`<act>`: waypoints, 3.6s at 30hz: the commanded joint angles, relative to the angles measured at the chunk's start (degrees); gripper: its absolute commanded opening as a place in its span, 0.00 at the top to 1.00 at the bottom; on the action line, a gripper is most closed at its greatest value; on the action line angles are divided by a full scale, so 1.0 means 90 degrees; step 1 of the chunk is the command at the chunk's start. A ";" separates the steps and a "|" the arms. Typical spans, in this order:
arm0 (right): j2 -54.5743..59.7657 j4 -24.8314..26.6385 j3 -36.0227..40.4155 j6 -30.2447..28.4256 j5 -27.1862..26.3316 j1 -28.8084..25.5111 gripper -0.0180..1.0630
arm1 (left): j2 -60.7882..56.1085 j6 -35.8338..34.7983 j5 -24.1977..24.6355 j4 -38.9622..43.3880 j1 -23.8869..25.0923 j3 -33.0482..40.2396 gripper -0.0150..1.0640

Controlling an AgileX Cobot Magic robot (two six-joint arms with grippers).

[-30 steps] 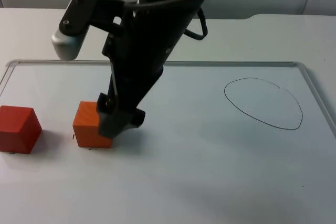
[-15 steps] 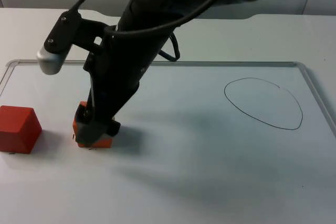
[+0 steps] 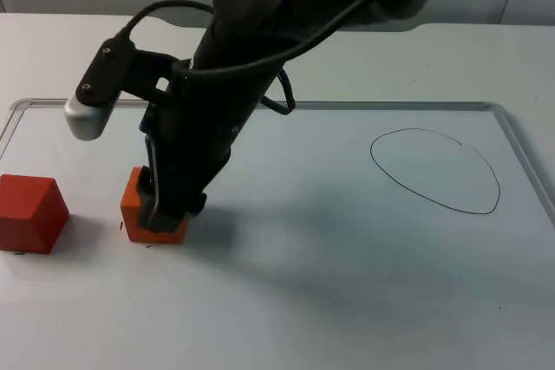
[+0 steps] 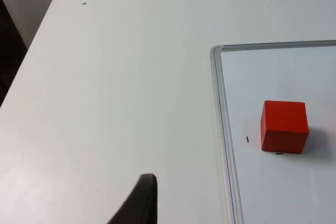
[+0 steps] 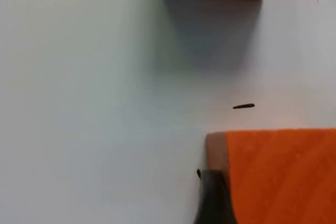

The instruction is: Pick up one cube with the left hand and another cube with the right hand. First place the cube in the right hand at the target position, then stack the cube in the left hand on top.

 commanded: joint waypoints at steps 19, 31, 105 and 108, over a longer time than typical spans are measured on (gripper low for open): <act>-0.1853 -0.0750 -0.1157 0.1500 0.1639 -0.0075 0.99 | -0.0028 -0.0014 -0.0048 -0.0004 0.0000 0.0015 0.08; -0.5273 -0.1319 -0.0083 0.2627 0.1248 -0.0206 0.99 | -0.0028 -0.0014 -0.0048 -0.0040 0.0000 0.0015 0.08; -0.8120 -0.2151 0.3800 0.4607 -0.0249 -0.0206 0.99 | 1.1631 0.1444 -0.3234 -0.1771 -0.0882 -0.2806 0.13; -0.8120 -0.2151 0.3800 0.4607 -0.0249 -0.0206 0.99 | 1.1646 0.1371 -0.3242 -0.1691 -0.0882 -0.2806 0.13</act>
